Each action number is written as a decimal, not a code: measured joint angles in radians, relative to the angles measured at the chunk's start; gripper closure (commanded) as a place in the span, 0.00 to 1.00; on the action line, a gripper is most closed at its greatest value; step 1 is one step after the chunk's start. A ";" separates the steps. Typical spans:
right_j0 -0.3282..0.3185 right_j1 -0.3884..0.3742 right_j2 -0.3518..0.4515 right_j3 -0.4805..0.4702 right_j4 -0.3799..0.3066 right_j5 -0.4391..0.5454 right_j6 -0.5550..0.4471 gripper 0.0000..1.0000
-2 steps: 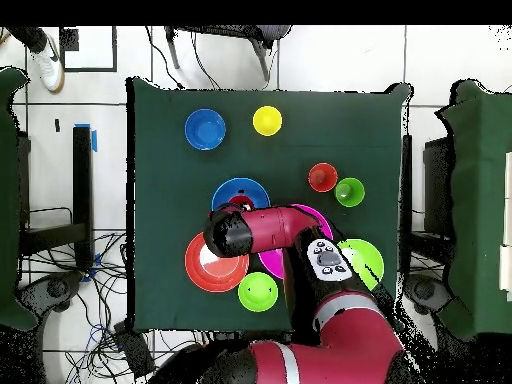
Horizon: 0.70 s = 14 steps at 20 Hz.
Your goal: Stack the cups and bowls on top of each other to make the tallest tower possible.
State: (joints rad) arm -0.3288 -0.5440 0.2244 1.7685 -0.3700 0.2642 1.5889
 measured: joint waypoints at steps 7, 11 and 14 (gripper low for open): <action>0.000 -0.034 0.000 0.000 0.008 0.031 0.000 0.00; -0.003 -0.066 0.000 0.001 0.018 0.061 0.000 0.00; -0.009 -0.093 0.001 0.001 0.032 0.080 0.000 0.00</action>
State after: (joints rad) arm -0.3378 -0.6370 0.2254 1.7695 -0.3378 0.3438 1.5889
